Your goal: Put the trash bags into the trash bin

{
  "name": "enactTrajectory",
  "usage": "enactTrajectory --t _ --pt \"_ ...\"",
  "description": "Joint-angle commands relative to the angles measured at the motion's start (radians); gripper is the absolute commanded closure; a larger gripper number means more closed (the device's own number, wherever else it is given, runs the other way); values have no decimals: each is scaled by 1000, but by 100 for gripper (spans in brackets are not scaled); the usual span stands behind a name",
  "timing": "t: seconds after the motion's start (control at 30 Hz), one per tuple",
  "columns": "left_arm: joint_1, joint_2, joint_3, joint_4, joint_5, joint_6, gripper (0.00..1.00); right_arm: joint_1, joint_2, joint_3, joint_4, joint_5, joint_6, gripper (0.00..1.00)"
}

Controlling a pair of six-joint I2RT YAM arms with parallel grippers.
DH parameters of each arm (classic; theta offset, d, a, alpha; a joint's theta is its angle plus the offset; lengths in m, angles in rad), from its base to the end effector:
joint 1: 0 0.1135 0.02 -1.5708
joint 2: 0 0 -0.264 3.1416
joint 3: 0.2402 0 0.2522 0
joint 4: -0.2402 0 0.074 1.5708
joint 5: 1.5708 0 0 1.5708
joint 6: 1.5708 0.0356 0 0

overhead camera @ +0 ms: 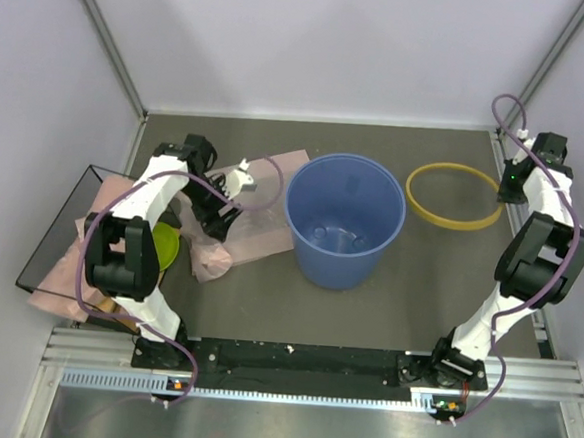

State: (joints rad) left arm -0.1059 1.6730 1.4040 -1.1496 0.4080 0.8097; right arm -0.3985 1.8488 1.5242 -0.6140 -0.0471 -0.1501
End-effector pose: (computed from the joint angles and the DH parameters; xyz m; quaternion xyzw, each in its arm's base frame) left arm 0.3119 -0.0474 0.2634 0.4454 0.8691 -0.1640 0.1395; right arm 0.3771 -0.1570 0.2577 0.1105 0.9438 -0.0626 0.3052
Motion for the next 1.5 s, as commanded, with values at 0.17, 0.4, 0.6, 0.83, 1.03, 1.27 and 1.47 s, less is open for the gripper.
enactTrajectory --t 0.17,0.4,0.6,0.83,1.03,1.27,1.47 --pt "6 5 -175 53 -67 365 17 30 47 -1 91 35 -28 97" --pt "6 27 -257 114 -81 446 17 38 1 -9 43 -62 -14 37" --pt "6 36 -206 13 -23 476 58 38 -109 11 -10 -180 1 8" --pt "9 1 -59 -160 174 430 100 39 -230 115 -121 -348 35 5" --pt "58 -85 237 -84 406 58 100 61 -379 185 -176 -621 15 1" --pt "98 -272 403 566 419 -673 100 278 -520 307 -257 -746 -8 1" --pt "98 -404 424 896 367 -957 100 557 -573 395 -190 -737 125 1"
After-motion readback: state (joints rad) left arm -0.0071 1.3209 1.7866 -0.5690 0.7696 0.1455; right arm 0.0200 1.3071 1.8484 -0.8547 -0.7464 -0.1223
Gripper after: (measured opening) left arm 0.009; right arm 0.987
